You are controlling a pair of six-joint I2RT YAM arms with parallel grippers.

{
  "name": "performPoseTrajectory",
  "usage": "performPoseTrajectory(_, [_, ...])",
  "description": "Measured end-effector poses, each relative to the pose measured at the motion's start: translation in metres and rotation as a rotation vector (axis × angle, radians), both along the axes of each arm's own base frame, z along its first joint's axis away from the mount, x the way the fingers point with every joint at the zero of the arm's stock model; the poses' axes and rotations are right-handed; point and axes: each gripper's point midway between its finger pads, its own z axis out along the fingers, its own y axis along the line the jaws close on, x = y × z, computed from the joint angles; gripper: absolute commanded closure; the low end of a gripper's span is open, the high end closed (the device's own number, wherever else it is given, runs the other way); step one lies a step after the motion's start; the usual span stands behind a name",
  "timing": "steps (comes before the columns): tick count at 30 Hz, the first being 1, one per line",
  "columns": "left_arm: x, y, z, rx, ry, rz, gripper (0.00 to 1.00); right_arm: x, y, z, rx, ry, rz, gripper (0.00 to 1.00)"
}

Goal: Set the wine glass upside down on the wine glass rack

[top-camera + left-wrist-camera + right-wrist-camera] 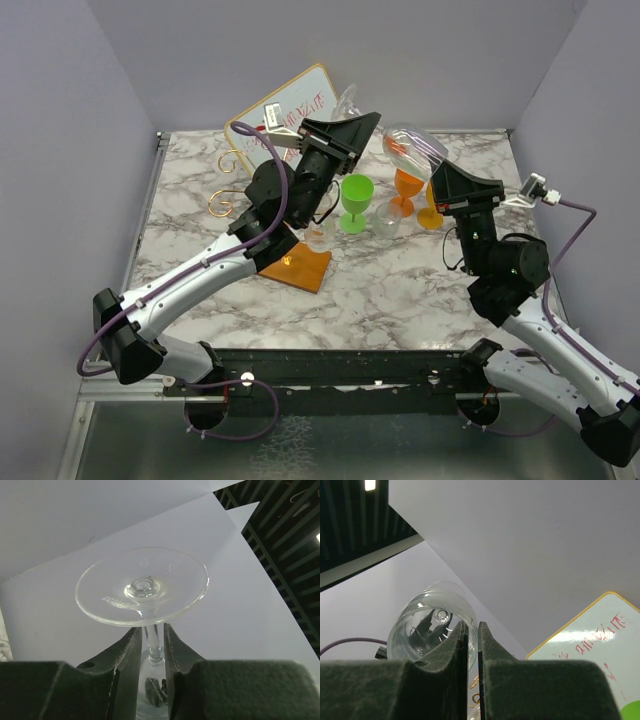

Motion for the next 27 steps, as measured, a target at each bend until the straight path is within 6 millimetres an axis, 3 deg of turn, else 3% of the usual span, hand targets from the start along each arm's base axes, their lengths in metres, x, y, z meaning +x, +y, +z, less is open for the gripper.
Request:
performPoseTrajectory(6, [-0.007,-0.014,0.0,-0.018,-0.011,-0.08,0.8,0.002,0.003,-0.005,0.003,0.006,0.008,0.99])
performPoseTrajectory(10, [-0.01,-0.02,0.001,-0.055,-0.011,-0.136,1.0,0.002,0.002,-0.002,0.014,0.0,0.008,0.99])
performPoseTrajectory(15, [-0.011,-0.019,0.002,-0.085,-0.025,-0.15,1.0,0.001,0.001,0.0,0.024,-0.01,0.009,0.99])
performPoseTrajectory(19, [-0.012,-0.017,0.0,-0.079,-0.032,-0.143,1.0,0.001,0.001,-0.002,0.021,-0.009,0.012,0.83])
performPoseTrajectory(22, [-0.013,-0.016,0.001,-0.062,-0.048,-0.134,1.0,-0.001,0.002,-0.003,0.019,-0.003,0.019,0.63])
performPoseTrajectory(27, [-0.023,-0.022,-0.007,0.039,-0.092,-0.142,1.0,-0.006,-0.001,-0.01,-0.022,0.016,0.015,0.49])
